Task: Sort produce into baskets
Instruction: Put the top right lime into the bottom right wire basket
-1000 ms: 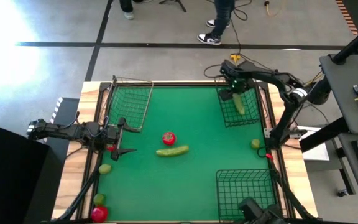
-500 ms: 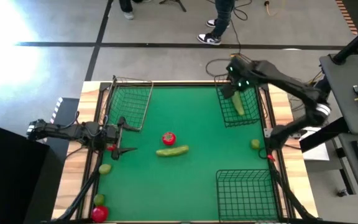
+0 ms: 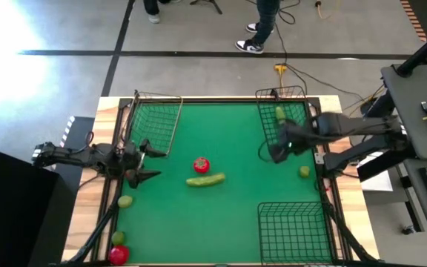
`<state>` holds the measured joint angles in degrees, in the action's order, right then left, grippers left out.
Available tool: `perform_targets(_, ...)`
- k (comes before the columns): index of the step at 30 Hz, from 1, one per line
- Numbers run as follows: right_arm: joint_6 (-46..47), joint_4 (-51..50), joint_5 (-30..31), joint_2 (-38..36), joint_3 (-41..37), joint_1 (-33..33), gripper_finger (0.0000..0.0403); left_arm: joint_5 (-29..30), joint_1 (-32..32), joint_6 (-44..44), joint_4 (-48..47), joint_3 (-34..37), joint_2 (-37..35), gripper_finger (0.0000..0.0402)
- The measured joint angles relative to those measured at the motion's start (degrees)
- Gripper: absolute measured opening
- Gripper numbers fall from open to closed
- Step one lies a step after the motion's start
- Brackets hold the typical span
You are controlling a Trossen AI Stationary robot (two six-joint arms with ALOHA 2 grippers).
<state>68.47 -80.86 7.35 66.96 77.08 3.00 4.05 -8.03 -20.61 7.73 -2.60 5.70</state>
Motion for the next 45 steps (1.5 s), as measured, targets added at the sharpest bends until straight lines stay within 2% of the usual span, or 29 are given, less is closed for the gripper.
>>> perform_targets(6,8.4,-5.5,-3.2,2.9,-5.6,3.4,0.0304,0.0,0.0,-1.4,5.9,0.0,0.0,0.0366)
perform_targets(11,9.7,-5.6,-7.5,4.4,-11.4,3.4,0.0306,0.0,0.0,-4.0,12.8,0.0,0.0,0.0366)
perform_targets(14,11.0,-5.5,-7.8,4.6,-15.7,2.8,0.0302,-0.1,0.0,-7.4,16.3,0.0,0.0,0.0366)
perform_targets(19,11.5,-4.4,-8.2,4.5,-23.6,1.7,0.0295,-0.1,0.0,-7.1,17.4,0.0,0.0,0.0366)
perform_targets(23,11.1,-0.7,-8.8,4.5,-27.1,2.1,0.0298,-0.1,0.0,-13.1,20.1,0.0,0.0,0.0366)
perform_targets(25,11.2,1.2,-7.4,4.5,-28.3,2.5,0.0302,-0.1,0.0,-16.1,21.3,0.0,0.0,0.0366)
perform_targets(32,15.4,5.4,-4.5,4.5,-34.3,2.7,0.0310,0.0,0.0,-17.4,21.4,0.0,0.3,0.0366)
perform_targets(36,19.4,5.6,-0.8,5.6,-34.3,2.7,0.0302,1.2,0.0,-17.6,21.4,0.0,0.7,0.0366)
perform_targets(40,19.1,10.1,-1.5,8.0,-34.2,2.6,0.0294,3.9,0.0,-17.6,21.6,0.0,1.0,0.0366)
perform_targets(45,23.7,9.3,-3.0,13.9,-34.4,3.2,0.0288,4.4,0.0,-17.6,22.6,0.0,1.0,0.0366)
